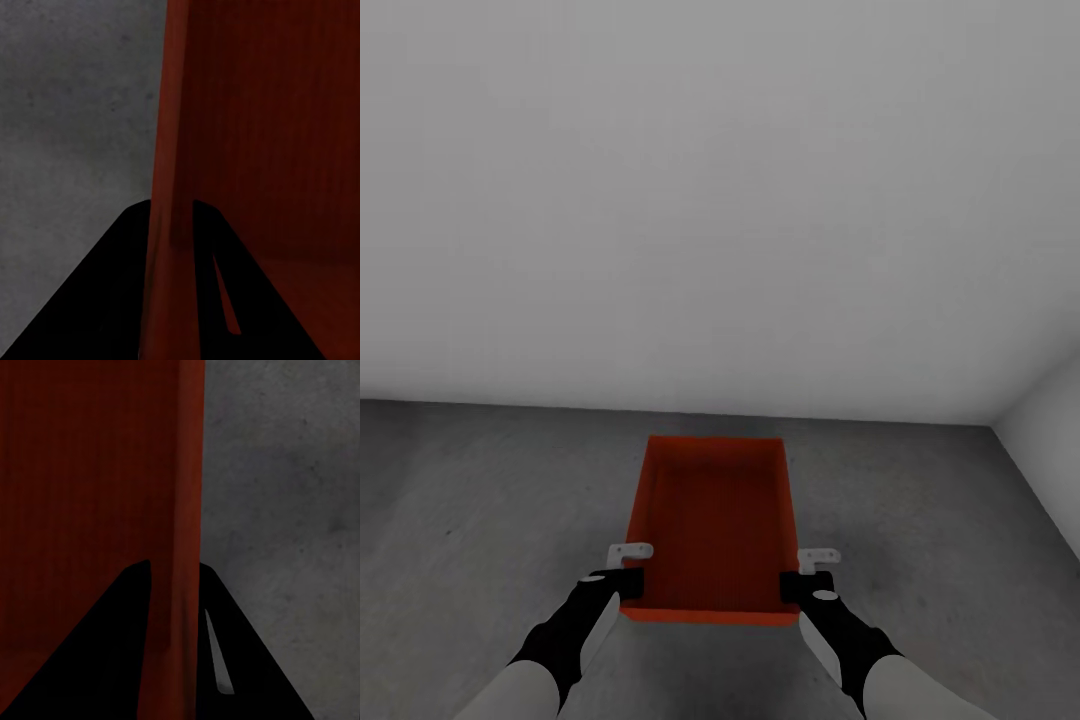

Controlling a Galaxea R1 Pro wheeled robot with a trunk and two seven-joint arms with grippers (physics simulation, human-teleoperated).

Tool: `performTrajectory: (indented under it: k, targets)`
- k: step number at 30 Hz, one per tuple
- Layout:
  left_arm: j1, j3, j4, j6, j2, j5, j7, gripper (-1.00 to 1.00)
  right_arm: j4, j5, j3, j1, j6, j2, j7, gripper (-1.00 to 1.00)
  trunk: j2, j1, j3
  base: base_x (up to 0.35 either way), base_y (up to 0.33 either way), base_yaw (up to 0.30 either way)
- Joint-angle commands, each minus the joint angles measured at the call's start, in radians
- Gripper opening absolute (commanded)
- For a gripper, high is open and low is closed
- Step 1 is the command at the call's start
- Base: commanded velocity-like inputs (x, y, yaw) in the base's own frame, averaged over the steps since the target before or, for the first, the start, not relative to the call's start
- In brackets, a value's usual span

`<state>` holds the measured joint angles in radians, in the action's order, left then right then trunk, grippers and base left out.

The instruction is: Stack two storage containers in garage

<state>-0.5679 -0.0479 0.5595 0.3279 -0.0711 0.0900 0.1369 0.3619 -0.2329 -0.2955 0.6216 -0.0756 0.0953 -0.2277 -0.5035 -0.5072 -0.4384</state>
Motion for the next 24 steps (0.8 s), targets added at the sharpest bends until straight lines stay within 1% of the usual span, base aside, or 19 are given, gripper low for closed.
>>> performTrajectory:
  k: [1,6,24]
  targets:
    - [0.000,0.043,0.000,0.008,0.005,-0.007,0.015,-1.00,0.005,0.012,0.041,0.001,0.031,-0.002,-0.096,-1.00,-0.009,-0.004,-0.004,0.000,0.000,0.000]
    - [0.000,0.043,0.000,0.008,0.005,-0.007,0.015,-1.00,0.005,0.012,0.041,0.001,0.022,-0.002,-0.095,-1.00,-0.044,-0.023,-0.020,0.000,0.000,0.000]
    - [0.000,0.042,0.000,0.007,0.005,-0.007,0.015,-1.00,0.005,0.012,0.041,0.001,0.031,0.000,-0.096,-1.00,-0.170,-0.092,-0.077,0.000,0.000,0.000]
